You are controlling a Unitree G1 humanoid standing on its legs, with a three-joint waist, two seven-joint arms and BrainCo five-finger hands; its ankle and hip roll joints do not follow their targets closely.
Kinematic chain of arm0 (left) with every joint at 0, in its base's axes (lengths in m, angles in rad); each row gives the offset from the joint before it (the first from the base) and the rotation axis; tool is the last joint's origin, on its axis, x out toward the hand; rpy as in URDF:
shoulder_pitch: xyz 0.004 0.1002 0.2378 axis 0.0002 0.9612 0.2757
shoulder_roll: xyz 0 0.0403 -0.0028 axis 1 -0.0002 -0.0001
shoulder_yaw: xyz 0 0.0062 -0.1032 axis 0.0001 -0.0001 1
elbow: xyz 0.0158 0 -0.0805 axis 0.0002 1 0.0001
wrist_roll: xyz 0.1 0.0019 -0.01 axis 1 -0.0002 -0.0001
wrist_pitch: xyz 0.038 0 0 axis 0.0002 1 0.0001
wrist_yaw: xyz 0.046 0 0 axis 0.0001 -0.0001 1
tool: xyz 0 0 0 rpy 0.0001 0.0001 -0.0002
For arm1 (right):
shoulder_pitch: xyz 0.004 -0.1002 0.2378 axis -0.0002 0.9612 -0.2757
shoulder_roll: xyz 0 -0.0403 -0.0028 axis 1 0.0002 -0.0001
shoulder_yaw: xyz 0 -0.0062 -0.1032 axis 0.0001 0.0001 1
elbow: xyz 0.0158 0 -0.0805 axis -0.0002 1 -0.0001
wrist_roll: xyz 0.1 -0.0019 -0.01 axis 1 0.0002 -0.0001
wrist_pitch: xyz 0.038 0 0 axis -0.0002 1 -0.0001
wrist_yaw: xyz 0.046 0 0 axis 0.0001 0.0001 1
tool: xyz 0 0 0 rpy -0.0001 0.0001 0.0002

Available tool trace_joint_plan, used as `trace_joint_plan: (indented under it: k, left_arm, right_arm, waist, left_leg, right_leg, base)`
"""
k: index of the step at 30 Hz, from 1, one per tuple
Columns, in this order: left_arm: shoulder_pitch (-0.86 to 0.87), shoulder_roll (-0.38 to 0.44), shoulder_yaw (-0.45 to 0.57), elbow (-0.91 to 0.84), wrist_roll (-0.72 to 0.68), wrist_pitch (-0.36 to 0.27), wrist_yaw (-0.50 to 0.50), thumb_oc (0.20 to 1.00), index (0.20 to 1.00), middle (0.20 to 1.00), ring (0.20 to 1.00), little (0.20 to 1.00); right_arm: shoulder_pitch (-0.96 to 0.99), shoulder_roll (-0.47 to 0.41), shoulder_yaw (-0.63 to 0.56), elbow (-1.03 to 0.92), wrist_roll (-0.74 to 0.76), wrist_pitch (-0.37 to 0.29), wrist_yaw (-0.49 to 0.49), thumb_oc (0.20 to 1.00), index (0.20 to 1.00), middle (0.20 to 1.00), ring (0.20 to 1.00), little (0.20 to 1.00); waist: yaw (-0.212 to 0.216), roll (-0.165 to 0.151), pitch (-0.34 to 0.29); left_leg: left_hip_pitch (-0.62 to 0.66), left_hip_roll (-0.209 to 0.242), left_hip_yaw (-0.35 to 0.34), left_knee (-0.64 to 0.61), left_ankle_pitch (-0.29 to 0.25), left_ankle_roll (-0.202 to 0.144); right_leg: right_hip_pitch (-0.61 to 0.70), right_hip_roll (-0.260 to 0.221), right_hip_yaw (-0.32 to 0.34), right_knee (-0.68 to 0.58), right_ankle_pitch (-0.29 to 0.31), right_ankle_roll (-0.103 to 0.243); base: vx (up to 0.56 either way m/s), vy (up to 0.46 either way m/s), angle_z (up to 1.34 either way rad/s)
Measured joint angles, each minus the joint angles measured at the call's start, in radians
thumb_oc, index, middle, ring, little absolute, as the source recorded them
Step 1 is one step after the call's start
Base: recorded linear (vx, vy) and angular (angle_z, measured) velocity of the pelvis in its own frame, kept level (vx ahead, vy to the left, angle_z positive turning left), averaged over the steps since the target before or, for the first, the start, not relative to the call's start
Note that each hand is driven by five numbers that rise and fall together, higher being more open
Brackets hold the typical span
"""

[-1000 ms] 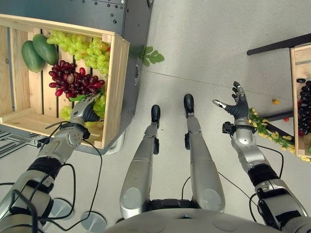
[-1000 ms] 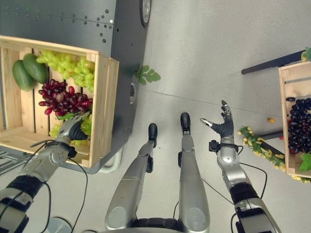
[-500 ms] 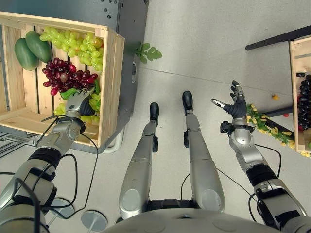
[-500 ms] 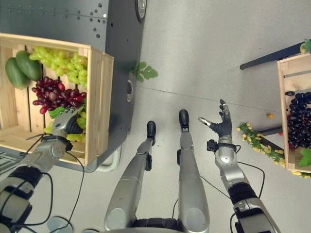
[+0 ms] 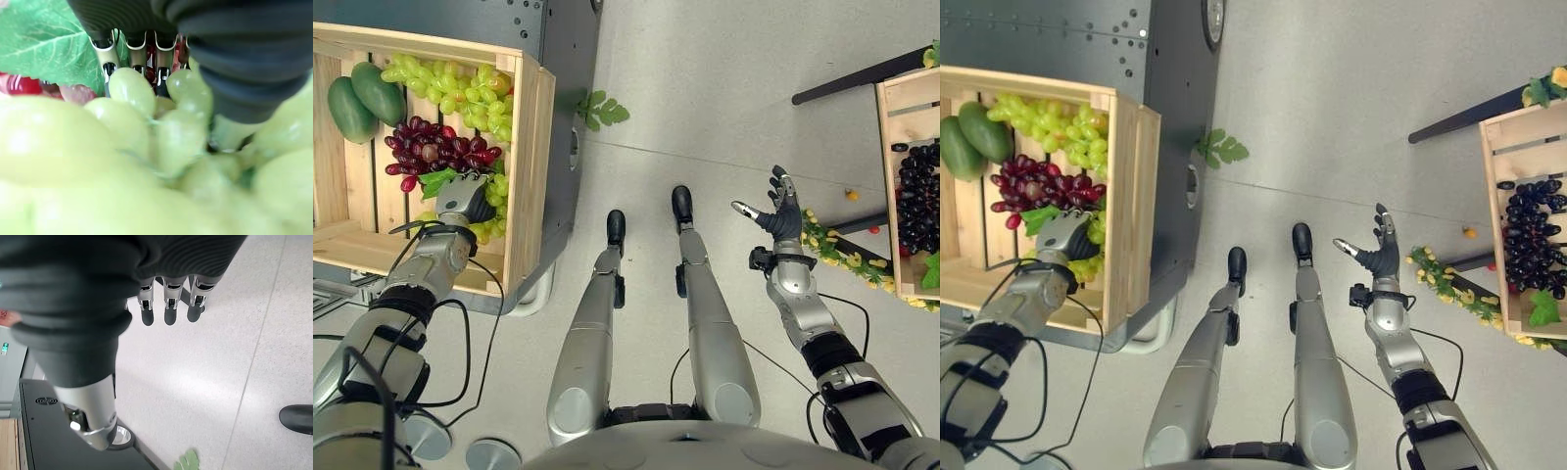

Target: Pick up the fruits from the basket on one side to the basket on the other side

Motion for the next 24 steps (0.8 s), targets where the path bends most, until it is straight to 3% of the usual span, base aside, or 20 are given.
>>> trace_joint_plan:
  k: [8, 24]
  left_arm:
    - [0.050, 0.000, 0.056, -0.078, 0.030, 0.019, -0.009, 0.200, 0.200, 0.200, 0.200, 0.200]
    - [0.072, -0.020, 0.066, -0.086, 0.026, 0.030, -0.038, 0.200, 0.200, 0.200, 0.200, 0.200]
  right_arm:
    - [0.000, 0.001, -0.013, 0.000, 0.000, 0.001, -0.001, 1.000, 1.000, 1.000, 1.000, 1.000]
    - [-0.004, 0.000, -0.017, 0.000, 0.008, 0.004, 0.002, 1.000, 1.000, 1.000, 1.000, 1.000]
  waist:
    - [0.011, 0.000, 0.000]
    - [0.021, 0.003, 0.003]
  left_leg:
    - [-0.008, 0.002, -0.001, 0.001, -0.003, -0.003]
    - [0.017, 0.008, -0.005, 0.005, -0.005, -0.005]
  right_leg:
    - [-0.008, 0.003, -0.001, -0.001, 0.005, 0.005]
    - [0.021, 0.008, -0.006, -0.002, 0.004, -0.002]
  base:
    - [0.00, 0.000, 0.00]
    - [0.00, -0.002, 0.00]
